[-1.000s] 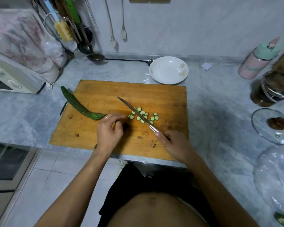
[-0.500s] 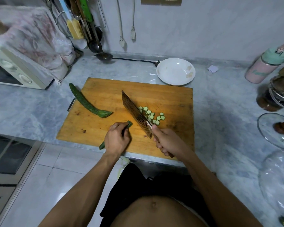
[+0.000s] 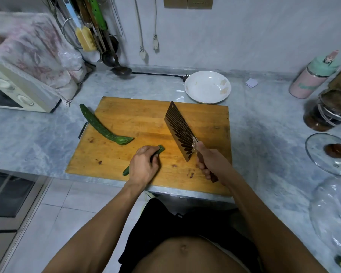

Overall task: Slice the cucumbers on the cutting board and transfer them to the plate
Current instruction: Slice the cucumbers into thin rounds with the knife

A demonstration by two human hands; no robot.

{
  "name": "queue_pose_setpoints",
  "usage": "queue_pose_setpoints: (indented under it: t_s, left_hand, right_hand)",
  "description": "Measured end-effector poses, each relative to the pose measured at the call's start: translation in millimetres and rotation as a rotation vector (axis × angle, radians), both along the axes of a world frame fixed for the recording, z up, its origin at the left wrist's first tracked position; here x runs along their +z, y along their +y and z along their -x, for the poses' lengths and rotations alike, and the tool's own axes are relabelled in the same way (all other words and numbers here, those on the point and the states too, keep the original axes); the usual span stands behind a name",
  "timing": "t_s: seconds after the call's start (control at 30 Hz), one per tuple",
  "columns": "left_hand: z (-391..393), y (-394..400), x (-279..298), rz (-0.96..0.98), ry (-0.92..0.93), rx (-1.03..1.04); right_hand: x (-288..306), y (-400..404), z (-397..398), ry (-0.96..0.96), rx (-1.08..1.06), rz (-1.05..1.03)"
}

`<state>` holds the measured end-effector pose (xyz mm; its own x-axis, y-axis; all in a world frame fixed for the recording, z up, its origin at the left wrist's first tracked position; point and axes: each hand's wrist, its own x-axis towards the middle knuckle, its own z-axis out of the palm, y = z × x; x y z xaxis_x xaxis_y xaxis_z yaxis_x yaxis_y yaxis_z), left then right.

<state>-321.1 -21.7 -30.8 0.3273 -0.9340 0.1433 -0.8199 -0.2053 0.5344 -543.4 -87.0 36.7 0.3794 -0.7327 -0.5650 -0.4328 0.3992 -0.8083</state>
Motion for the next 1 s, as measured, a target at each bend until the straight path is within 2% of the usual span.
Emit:
queue_pose_setpoints:
  t_s: [0.23, 0.43, 0.7, 1.0]
  left_hand:
    - [10.0, -11.8, -5.0, -0.036, -0.066, -0.053]
    - [6.7, -9.9, -18.6, 0.029, -0.142, -0.064]
    - [4.9, -11.5, -30.6, 0.031, -0.156, -0.046]
    - [4.2, -11.4, -28.5, 0.028, -0.179, -0.078]
  right_hand:
    - [-1.3, 11.8, -8.4, 0.120, 0.143, 0.184]
    - [3.3, 24.5, -10.6, 0.202, 0.255, 0.258]
    - [10.9, 27.5, 1.6, 0.168, 0.267, 0.255]
    - [13.4, 27.2, -1.6, 0.220, 0.323, 0.278]
